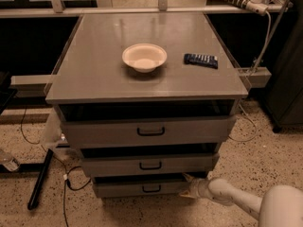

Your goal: Open bottom drawer

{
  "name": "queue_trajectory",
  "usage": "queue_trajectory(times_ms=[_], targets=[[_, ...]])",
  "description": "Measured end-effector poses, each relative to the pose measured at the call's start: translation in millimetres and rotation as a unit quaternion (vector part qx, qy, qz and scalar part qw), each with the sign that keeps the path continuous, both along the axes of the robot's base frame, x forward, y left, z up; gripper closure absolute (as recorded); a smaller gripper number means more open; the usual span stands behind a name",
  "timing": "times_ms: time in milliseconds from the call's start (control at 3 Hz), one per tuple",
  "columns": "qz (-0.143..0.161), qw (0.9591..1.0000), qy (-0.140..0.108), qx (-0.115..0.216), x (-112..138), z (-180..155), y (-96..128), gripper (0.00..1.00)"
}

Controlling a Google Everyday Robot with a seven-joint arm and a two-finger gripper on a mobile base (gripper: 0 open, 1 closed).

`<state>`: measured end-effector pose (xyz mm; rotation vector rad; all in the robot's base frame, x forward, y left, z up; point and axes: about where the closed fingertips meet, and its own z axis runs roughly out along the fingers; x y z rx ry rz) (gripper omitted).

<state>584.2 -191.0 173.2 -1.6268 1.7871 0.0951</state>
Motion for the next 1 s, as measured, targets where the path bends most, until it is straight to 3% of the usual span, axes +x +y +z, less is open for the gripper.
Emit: queue_trajectory(times_ms=[667, 1000], targets=[[0.001, 1.0000, 0.004, 0.003, -3.0, 2.0, -0.2, 0.87], [0.001, 1.0000, 0.004, 0.003, -3.0, 7.7, -0.3, 1.00]])
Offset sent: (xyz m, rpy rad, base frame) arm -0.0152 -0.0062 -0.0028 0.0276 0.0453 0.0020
